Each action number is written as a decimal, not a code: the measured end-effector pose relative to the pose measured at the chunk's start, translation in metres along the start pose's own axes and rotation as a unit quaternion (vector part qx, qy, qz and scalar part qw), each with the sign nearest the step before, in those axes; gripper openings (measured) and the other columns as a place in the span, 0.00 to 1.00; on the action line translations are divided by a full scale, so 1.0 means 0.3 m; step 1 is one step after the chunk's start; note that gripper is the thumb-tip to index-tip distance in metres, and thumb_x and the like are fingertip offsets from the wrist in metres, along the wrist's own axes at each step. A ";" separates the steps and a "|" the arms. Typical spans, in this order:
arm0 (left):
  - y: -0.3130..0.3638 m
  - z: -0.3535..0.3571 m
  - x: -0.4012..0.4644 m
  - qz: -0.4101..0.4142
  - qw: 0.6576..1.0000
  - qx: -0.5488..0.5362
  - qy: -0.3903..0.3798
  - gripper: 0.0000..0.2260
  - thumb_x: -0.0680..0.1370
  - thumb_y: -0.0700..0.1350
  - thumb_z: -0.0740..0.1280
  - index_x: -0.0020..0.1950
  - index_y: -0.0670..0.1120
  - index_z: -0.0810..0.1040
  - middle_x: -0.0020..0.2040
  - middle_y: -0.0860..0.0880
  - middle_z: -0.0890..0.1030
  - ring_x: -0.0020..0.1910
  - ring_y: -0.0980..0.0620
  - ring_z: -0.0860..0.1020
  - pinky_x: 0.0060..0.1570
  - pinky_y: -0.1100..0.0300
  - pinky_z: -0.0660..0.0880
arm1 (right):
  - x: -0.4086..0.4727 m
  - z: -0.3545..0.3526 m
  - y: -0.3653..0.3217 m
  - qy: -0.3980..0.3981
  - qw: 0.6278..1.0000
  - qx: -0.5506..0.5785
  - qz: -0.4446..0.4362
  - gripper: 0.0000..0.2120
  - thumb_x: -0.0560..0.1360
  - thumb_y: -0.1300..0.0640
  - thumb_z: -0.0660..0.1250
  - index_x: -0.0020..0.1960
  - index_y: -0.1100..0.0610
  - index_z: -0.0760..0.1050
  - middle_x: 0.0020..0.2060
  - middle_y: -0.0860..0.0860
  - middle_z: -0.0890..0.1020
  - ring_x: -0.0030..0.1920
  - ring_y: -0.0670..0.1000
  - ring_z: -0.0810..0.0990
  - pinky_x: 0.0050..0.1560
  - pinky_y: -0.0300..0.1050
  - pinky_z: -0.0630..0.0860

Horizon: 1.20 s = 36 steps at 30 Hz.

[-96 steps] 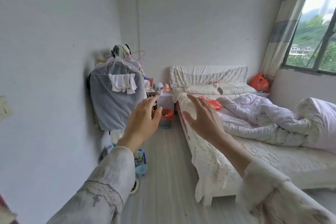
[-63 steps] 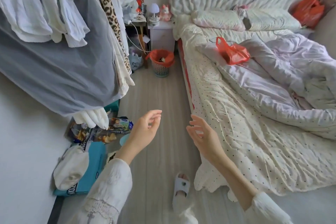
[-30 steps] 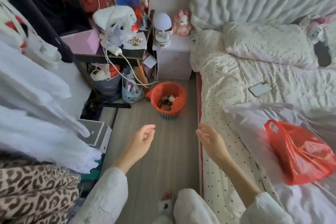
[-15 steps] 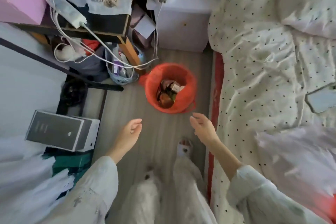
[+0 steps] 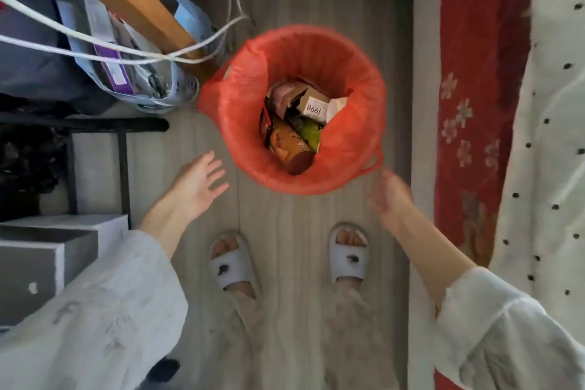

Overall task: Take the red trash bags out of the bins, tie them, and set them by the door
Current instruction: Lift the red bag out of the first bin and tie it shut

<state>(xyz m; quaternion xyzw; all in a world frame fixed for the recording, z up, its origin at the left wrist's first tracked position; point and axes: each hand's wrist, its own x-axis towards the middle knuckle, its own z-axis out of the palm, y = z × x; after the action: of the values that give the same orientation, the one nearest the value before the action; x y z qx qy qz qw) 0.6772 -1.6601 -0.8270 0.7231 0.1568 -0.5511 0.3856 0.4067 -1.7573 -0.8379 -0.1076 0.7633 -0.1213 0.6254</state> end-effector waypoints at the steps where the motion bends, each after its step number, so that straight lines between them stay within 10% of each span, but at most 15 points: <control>1: 0.012 -0.006 0.054 0.000 1.000 -0.003 0.005 0.18 0.80 0.45 0.56 0.70 0.45 0.64 0.71 0.44 0.67 0.69 0.47 0.67 0.66 0.49 0.64 | 0.037 0.020 0.011 0.002 1.000 0.002 0.001 0.08 0.79 0.52 0.55 0.42 0.49 0.68 0.38 0.45 0.69 0.38 0.42 0.67 0.38 0.39 0.67; 3: 0.037 -0.017 0.156 -0.005 1.000 -0.021 0.000 0.07 0.80 0.46 0.56 0.54 0.49 0.72 0.59 0.46 0.75 0.56 0.50 0.73 0.64 0.50 0.65 | 0.105 0.046 0.031 0.010 1.000 0.015 -0.001 0.08 0.78 0.49 0.55 0.41 0.48 0.67 0.37 0.44 0.69 0.38 0.41 0.66 0.38 0.39 0.63; 7: 0.104 0.002 0.284 -0.007 0.995 -0.090 -0.035 0.18 0.79 0.50 0.55 0.30 0.48 0.60 0.27 0.51 0.65 0.32 0.53 0.67 0.44 0.57 0.69 | 0.163 0.080 0.029 0.007 0.999 0.047 -0.022 0.09 0.77 0.51 0.58 0.40 0.48 0.72 0.37 0.45 0.75 0.42 0.43 0.72 0.45 0.43 0.66; 14: 0.190 0.026 0.298 0.041 0.983 -0.179 -0.030 0.04 0.78 0.45 0.62 0.45 0.48 0.74 0.44 0.53 0.79 0.53 0.58 0.77 0.52 0.61 0.74 | 0.091 0.080 0.024 0.096 0.987 0.109 -0.067 0.05 0.76 0.60 0.62 0.46 0.56 0.77 0.36 0.49 0.76 0.46 0.49 0.77 0.59 0.48 0.74; 21: 0.200 0.016 0.153 0.096 0.994 -0.018 -0.041 0.08 0.77 0.38 0.62 0.42 0.50 0.74 0.28 0.55 0.82 0.30 0.58 0.81 0.40 0.58 0.78 | -0.061 0.052 -0.047 0.071 0.981 0.136 -0.120 0.10 0.77 0.59 0.60 0.37 0.54 0.72 0.30 0.49 0.69 0.33 0.46 0.72 0.40 0.41 0.76; 36: 0.385 0.142 -0.071 0.203 0.954 0.187 -0.117 0.04 0.76 0.45 0.64 0.48 0.53 0.76 0.44 0.55 0.78 0.44 0.57 0.76 0.51 0.58 0.69 | -0.309 0.138 -0.350 -0.078 0.957 0.081 -0.268 0.11 0.76 0.57 0.62 0.37 0.60 0.77 0.25 0.49 0.78 0.31 0.49 0.75 0.37 0.38 0.73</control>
<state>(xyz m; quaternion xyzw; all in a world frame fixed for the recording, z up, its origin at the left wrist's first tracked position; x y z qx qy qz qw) 0.7164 -1.7624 -0.7671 0.7294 -0.1456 -0.5611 0.3632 0.4667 -1.8296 -0.7261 -0.2661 0.6427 -0.3369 0.6346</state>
